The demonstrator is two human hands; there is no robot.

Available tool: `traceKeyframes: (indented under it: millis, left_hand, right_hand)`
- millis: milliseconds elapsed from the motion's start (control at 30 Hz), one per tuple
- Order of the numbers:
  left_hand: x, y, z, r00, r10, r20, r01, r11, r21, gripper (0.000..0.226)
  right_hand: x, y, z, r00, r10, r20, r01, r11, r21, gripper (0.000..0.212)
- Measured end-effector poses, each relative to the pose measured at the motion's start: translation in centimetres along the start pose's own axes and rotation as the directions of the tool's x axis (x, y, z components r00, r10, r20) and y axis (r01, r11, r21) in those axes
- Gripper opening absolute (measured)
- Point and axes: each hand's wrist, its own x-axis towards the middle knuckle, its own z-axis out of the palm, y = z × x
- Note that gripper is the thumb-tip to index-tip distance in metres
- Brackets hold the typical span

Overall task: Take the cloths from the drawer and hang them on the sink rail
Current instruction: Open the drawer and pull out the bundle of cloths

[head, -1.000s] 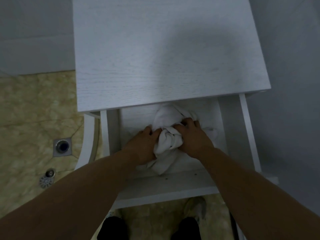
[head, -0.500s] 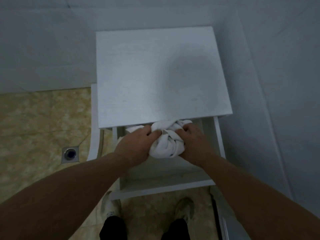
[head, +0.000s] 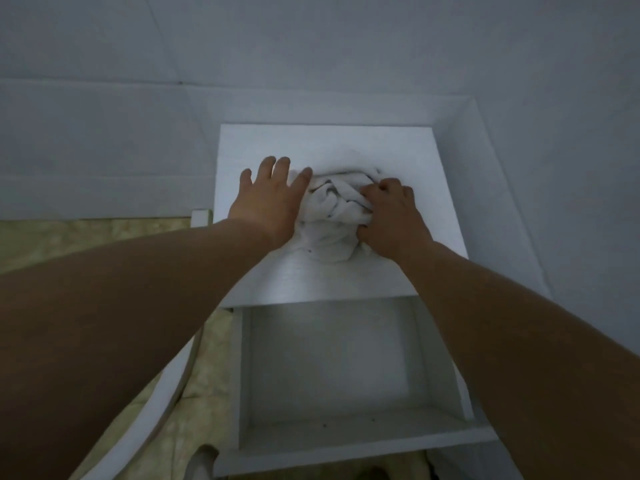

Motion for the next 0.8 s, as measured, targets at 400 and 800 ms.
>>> traceKeyframes:
  millis: [400, 800]
  left_hand:
    - [-9.3, 1.4, 2.6, 0.998, 0.042, -0.052, -0.043, 0.999, -0.012, 0.091]
    - [-15.1, 5.1, 5.6, 0.988, 0.151, 0.036, -0.15, 0.988, -0.026, 0.078]
  right_hand:
    - [-10.9, 0.0, 3.8, 0.997, -0.077, 0.001, 0.076, 0.983, -0.169, 0.091]
    - [-24.6, -3.0, 10.0, 0.82, -0.143, 0.554, 0.231, 0.969, -0.092, 0.097]
